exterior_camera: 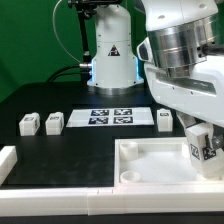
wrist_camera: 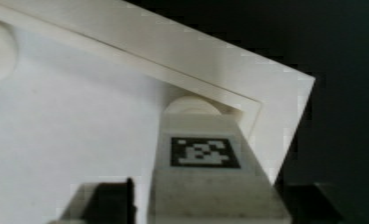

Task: Assemble one leg

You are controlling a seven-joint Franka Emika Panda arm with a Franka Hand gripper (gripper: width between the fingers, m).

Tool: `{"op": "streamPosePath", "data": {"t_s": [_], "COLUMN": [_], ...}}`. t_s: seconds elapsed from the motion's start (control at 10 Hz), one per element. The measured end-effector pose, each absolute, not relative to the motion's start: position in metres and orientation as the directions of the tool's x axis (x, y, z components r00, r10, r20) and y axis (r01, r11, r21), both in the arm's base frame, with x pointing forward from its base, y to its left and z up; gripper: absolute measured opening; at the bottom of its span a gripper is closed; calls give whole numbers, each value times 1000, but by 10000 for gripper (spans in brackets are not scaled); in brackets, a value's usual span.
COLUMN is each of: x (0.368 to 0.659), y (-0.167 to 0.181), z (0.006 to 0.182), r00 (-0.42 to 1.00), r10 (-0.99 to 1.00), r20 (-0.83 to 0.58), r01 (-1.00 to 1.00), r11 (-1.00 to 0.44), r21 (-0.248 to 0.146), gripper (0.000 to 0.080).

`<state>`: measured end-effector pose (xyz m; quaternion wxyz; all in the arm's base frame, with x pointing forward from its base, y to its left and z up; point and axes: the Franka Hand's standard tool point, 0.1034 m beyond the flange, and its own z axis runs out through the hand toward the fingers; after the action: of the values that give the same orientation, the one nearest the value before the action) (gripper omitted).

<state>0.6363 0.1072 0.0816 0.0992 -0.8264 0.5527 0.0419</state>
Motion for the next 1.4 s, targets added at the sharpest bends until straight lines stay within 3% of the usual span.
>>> {"op": "streamPosePath", "data": {"t_s": [0.1,0.2,0.3,0.4,0.6,0.7,0.8,0.9,1.0,1.2,1.3,1.4], "x": [633,633,633,633,634,638,641,642,641,641,641,641], "y": [110,110,110,109,107,110,114,116,116,116,114,113], "z": [79,78,79,78,78,81,83,85,84,83,83,83], "r00": [507,693,803,815,937,990,998,994,998,998,992,972], "r10": [-846,-711,-591,-574,-347,-142,14,89,37,-18,-115,-232], "r20": [-165,-120,-84,-81,-29,28,54,66,59,52,41,27], "r01": [-861,-721,-596,-579,-347,-137,19,96,43,-12,-110,-228], "r11": [-490,-675,-785,-797,-922,-983,-995,-991,-994,-994,-988,-967], "r21": [-134,-158,-168,-170,-170,-120,-99,-96,-102,-106,-110,-115], "gripper": [513,513,620,641,648,648,649,649,649,373,293,293]}}
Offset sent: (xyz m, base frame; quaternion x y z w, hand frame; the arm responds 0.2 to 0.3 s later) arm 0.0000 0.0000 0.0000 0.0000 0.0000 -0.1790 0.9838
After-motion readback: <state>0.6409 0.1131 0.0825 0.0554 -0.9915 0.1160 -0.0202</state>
